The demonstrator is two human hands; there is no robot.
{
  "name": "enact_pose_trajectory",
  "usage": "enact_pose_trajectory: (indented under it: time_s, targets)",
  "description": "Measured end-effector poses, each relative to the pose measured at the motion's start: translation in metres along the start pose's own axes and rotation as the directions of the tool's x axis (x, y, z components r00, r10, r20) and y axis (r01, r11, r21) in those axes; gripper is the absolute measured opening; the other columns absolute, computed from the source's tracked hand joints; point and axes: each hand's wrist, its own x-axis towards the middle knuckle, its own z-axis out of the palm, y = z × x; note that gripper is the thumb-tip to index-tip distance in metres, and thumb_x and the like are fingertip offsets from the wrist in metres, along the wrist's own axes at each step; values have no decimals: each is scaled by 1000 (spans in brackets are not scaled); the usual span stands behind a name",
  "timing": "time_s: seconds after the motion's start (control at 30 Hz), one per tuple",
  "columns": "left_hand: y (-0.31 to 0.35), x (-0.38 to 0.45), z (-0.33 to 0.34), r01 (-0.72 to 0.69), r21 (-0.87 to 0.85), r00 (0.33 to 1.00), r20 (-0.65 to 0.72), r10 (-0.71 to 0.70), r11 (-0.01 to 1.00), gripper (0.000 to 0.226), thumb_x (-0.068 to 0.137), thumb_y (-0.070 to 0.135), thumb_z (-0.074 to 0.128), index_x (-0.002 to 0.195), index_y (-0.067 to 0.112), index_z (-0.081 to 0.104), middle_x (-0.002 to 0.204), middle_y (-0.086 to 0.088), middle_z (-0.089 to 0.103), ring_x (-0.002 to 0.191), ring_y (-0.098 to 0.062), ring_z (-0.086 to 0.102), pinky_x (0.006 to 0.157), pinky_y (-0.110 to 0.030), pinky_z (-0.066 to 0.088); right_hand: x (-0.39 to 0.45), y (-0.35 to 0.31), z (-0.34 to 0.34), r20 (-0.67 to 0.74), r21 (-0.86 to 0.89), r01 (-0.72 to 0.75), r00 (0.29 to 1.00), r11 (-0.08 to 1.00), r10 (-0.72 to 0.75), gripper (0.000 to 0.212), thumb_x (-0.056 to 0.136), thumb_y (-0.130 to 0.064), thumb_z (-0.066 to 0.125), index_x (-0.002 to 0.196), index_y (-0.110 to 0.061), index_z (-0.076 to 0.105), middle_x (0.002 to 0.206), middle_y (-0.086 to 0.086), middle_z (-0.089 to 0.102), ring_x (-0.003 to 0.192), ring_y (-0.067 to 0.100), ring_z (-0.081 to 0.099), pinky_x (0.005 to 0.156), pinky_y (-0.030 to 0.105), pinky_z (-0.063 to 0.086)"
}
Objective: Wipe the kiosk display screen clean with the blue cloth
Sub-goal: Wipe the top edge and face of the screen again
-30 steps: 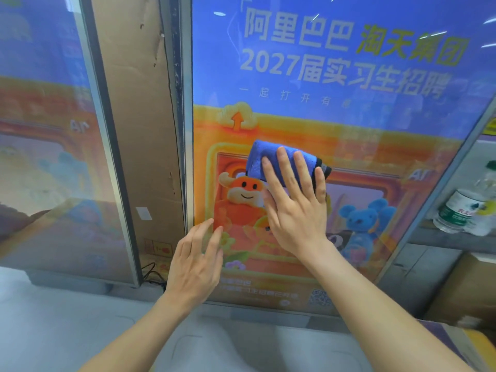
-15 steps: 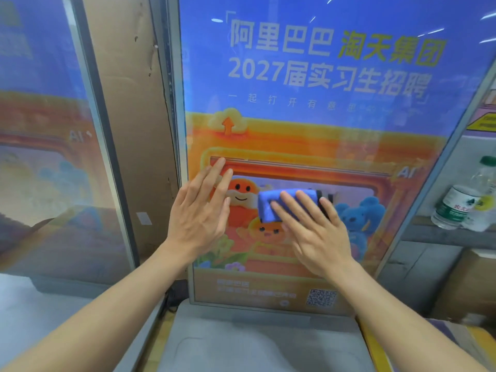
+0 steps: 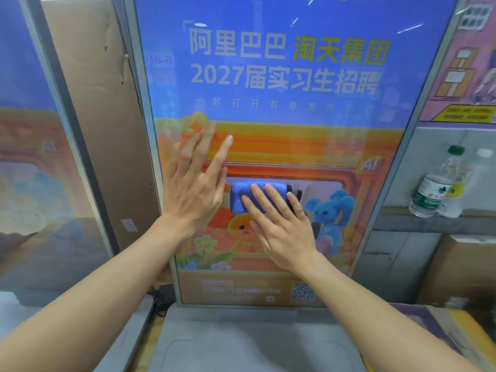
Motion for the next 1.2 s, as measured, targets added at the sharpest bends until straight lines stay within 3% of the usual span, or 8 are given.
enact_pose_trajectory:
  time_s: [0.13,0.27,0.4,0.53,0.7,1.0,1.1,1.2]
  targets:
    - [3,7,1,-46,24,996,80,44,999,48,106,34,38,154,30,31,162,-4,23,149,-27,19,118,-50,25,-30,30,-5,59,-34,172,984,985,-169,63,98,-32,58,155,-28,32,162,-7,26,150,13,21,122,37,11]
    - [-1,5,1,-71,57,992,112,65,996,51,106,37,36,155,30,26,164,-4,18,151,-27,15,119,-49,21,-36,79,-23,101,-109,245,967,963,-234,61,101,-31,52,157,-26,26,164,-6,21,151,14,18,123,39,9]
    - [11,6,0,-21,55,996,82,17,998,51,104,36,41,153,24,33,162,-9,22,149,-30,16,118,-51,23,-15,108,-37,57,-169,139,990,976,-131,62,102,-34,51,158,-26,24,164,-4,21,152,17,16,122,43,10]
    - [26,16,-1,75,116,995,55,-81,990,46,101,39,45,143,19,47,153,-16,38,138,-40,35,107,-53,33,5,97,-38,-24,-111,-50,999,993,47,58,104,-34,46,157,-23,25,163,-2,21,151,15,17,122,41,7]
    - [44,25,-2,122,156,991,42,-130,980,48,102,46,45,147,30,43,147,-22,42,132,-45,37,103,-53,32,-2,57,-27,3,4,-156,988,988,156,57,103,-36,49,154,-20,29,161,1,20,150,15,16,122,41,5]
    - [39,21,0,95,168,989,97,-112,981,54,102,53,40,151,34,34,153,-22,31,139,-40,22,114,-52,20,-55,75,-20,91,-7,110,990,994,-109,57,103,-36,51,155,-24,32,162,-4,27,150,14,23,120,38,21]
    - [40,21,0,101,148,988,101,-117,984,54,101,53,41,151,33,36,153,-23,32,139,-40,21,113,-53,23,-60,100,-24,99,-75,163,983,984,-155,61,101,-35,53,156,-24,29,163,-4,24,151,14,20,121,38,16]
    - [42,21,1,106,131,988,101,-119,986,54,101,52,41,151,32,36,152,-24,32,139,-39,19,113,-55,24,-46,117,-31,60,-118,136,990,984,-129,56,106,-37,43,158,-25,25,164,-5,19,151,15,17,123,39,7]
